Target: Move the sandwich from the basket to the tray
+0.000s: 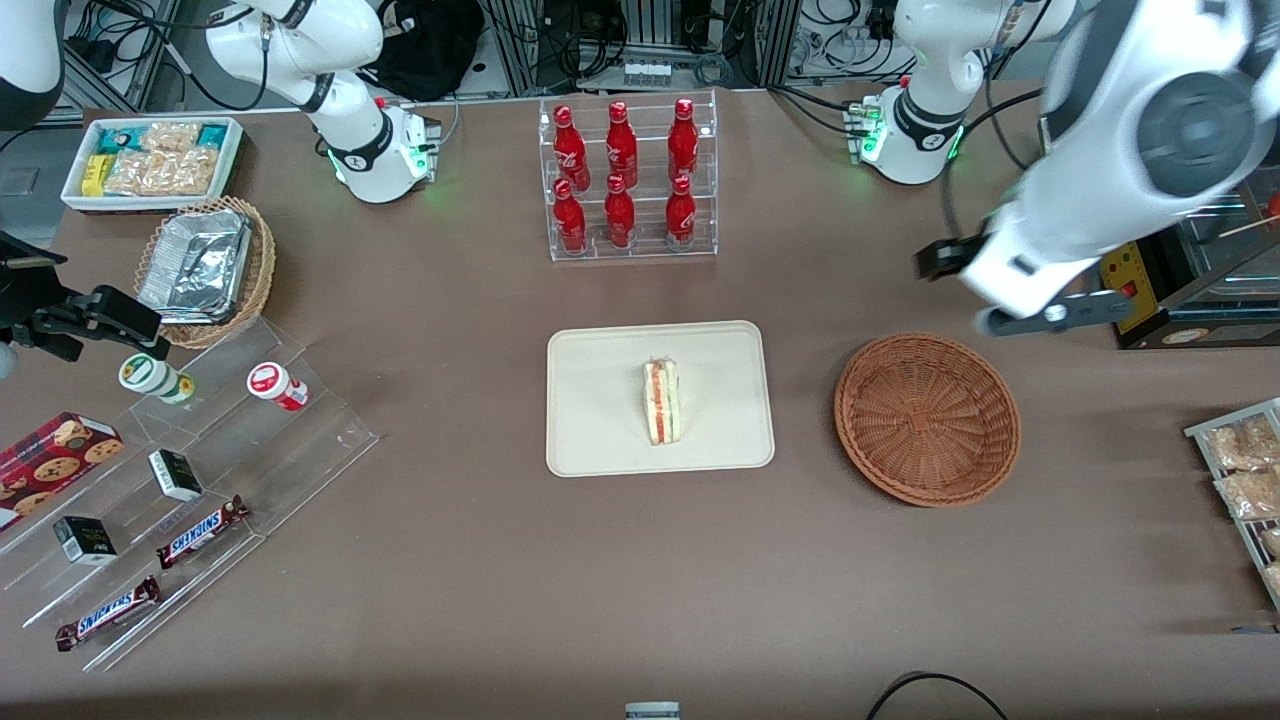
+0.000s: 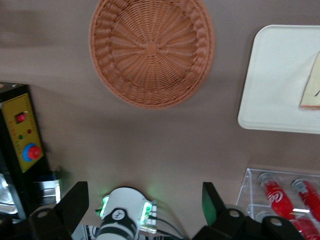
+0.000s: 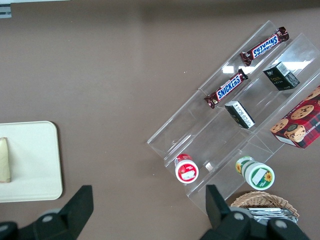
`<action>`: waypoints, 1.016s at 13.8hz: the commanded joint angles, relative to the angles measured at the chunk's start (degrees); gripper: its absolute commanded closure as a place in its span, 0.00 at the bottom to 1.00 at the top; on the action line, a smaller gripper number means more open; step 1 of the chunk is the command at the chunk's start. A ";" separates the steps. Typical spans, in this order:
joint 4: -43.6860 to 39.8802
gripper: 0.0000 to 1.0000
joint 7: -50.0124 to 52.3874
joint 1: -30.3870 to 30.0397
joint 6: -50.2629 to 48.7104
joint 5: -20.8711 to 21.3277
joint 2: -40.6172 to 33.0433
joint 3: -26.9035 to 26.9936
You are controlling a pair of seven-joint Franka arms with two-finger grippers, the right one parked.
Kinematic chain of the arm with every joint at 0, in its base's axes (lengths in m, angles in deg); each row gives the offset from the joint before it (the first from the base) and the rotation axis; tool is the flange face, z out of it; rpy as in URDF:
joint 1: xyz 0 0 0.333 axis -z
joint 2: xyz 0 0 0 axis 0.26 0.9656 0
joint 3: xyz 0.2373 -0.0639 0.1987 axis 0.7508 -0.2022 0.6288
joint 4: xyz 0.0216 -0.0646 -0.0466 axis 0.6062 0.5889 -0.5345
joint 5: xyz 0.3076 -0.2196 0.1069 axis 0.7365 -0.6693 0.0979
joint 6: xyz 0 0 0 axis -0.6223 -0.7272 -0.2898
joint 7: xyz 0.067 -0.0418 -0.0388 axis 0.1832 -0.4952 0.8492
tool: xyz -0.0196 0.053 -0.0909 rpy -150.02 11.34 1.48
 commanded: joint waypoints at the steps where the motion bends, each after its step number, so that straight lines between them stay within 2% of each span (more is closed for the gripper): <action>1: 2.11 0.00 -6.42 -4.29 -3.21 -1.06 -5.82 -0.50; 3: 3.16 0.00 -6.88 -4.57 -3.49 -0.37 -8.20 -0.50; 5: 1.07 0.00 -6.26 -3.17 -2.62 -0.18 -7.07 -0.33; 8: -5.52 0.00 -6.88 1.22 -2.61 0.34 -3.03 5.36; 9: -5.71 0.00 -7.05 1.93 -2.61 3.74 -3.20 5.91; 10: -5.71 0.00 -6.88 1.93 -2.44 5.25 -3.37 5.83; 12: -5.19 0.00 -9.23 1.23 -0.78 2.38 -4.51 6.17; 14: -4.74 0.00 -13.89 1.49 -0.07 1.75 -5.57 10.28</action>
